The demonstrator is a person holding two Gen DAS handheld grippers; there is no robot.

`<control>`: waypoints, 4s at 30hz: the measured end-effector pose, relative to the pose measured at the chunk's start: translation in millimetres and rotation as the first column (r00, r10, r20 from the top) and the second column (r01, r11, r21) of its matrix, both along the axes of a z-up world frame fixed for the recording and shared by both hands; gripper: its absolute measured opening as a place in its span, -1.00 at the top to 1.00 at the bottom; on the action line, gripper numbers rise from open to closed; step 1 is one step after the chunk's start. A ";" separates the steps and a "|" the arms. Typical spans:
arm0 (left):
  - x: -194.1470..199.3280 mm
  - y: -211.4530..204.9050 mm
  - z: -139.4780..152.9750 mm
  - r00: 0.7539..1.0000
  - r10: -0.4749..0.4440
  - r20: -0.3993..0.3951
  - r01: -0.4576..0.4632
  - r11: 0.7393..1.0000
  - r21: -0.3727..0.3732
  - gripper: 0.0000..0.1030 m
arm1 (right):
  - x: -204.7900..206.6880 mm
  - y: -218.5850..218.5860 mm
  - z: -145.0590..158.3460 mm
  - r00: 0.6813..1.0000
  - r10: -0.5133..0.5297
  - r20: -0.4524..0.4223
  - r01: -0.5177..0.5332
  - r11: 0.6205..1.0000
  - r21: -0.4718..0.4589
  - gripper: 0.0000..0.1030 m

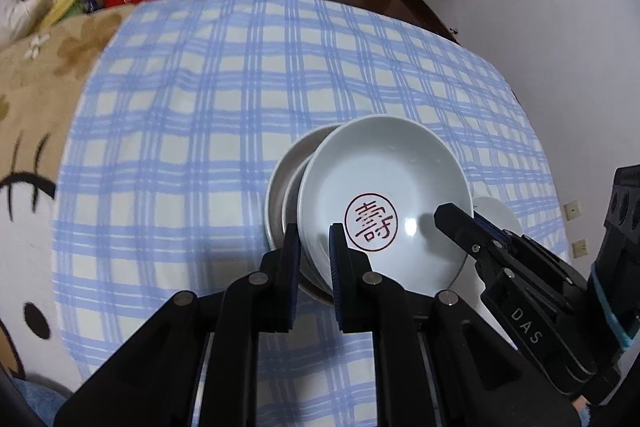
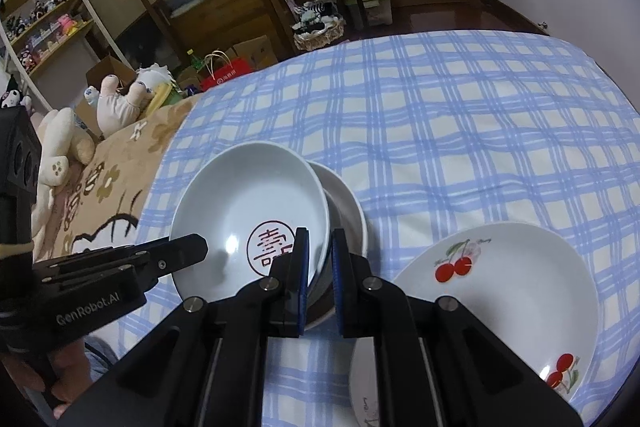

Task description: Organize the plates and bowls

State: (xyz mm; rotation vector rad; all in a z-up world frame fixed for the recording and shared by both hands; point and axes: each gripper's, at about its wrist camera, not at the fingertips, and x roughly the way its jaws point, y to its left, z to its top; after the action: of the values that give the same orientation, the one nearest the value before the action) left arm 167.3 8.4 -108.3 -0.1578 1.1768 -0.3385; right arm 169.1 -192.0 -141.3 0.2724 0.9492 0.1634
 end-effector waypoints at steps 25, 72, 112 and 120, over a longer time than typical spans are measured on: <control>6.4 -4.6 -9.2 0.998 -0.058 0.015 0.056 0.991 0.120 0.57 | 3.7 -2.0 1.1 0.997 -0.061 -0.040 0.059 0.997 -0.055 0.74; 46.3 36.2 -33.8 0.993 -0.020 -0.118 0.021 1.000 0.005 0.36 | 24.4 -8.3 -19.2 0.984 0.078 -0.160 -0.093 0.991 -0.092 0.78; 49.1 28.0 -41.6 0.990 0.021 -0.142 -0.022 1.000 -0.007 0.67 | 40.2 -6.6 -35.2 0.960 0.010 -0.279 -0.020 0.999 -0.034 0.81; 46.1 25.4 -36.8 0.990 0.020 -0.137 -0.026 0.999 -0.036 0.91 | 31.8 -10.7 -32.5 0.971 -0.033 -0.235 0.033 0.999 -0.003 0.82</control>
State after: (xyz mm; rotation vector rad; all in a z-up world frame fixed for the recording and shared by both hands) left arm 213.5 33.9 -145.0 -0.2305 1.3039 -0.3339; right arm 200.9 -202.7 -173.8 0.3132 1.1793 0.1025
